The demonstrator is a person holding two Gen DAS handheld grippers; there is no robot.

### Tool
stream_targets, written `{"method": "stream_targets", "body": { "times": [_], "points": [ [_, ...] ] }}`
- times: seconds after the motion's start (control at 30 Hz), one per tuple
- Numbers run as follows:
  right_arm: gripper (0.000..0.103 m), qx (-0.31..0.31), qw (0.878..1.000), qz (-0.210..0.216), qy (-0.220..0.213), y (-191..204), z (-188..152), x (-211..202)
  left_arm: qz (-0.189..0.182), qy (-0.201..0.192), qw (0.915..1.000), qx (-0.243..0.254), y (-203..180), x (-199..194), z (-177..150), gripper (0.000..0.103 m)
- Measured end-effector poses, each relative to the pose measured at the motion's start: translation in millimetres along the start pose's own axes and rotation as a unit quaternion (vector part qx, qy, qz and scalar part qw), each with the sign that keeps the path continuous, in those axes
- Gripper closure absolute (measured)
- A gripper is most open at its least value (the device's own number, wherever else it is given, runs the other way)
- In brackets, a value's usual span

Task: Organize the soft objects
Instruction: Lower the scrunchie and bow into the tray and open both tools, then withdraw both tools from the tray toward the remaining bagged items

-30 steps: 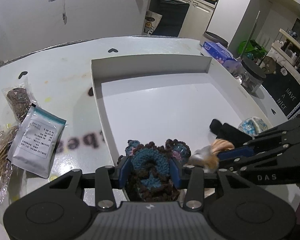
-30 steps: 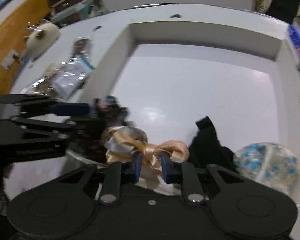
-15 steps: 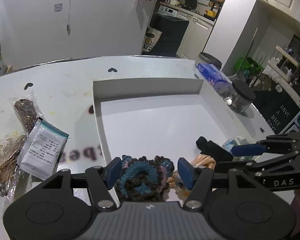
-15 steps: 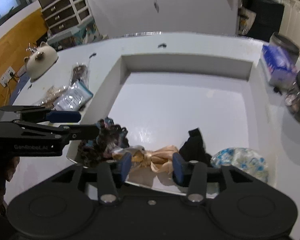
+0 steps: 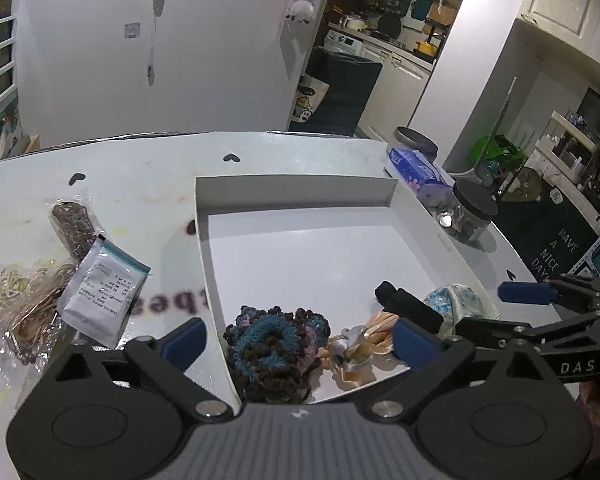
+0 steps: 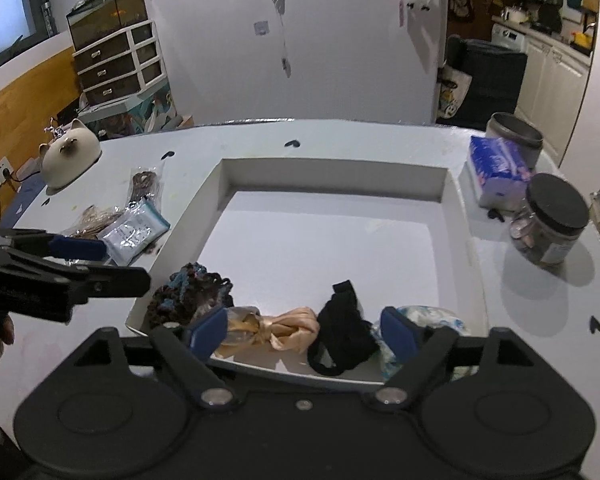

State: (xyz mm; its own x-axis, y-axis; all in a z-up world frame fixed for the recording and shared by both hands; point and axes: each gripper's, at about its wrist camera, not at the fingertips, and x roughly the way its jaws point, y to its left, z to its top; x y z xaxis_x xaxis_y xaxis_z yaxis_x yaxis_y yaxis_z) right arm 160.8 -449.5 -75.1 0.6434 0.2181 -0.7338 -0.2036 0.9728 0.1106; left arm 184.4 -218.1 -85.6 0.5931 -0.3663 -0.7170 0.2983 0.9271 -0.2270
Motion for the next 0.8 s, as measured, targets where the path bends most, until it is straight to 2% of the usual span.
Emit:
{"method": "stream_targets", "body": {
  "times": [0.43, 0.8],
  "points": [
    [0.000, 0.025, 0.998, -0.049, -0.040, -8.1, -23.7, -26.9, 0.005, 0.000, 1.0000, 0.000, -7.3, -20.1, -22.1, 0.000],
    [0.000, 0.045, 0.996, -0.063, -0.041, -2.2, -35.2, -32.9, 0.009, -0.010, 0.9999, -0.011, 1.1, -36.8, -33.3, 0.000]
  ]
}}
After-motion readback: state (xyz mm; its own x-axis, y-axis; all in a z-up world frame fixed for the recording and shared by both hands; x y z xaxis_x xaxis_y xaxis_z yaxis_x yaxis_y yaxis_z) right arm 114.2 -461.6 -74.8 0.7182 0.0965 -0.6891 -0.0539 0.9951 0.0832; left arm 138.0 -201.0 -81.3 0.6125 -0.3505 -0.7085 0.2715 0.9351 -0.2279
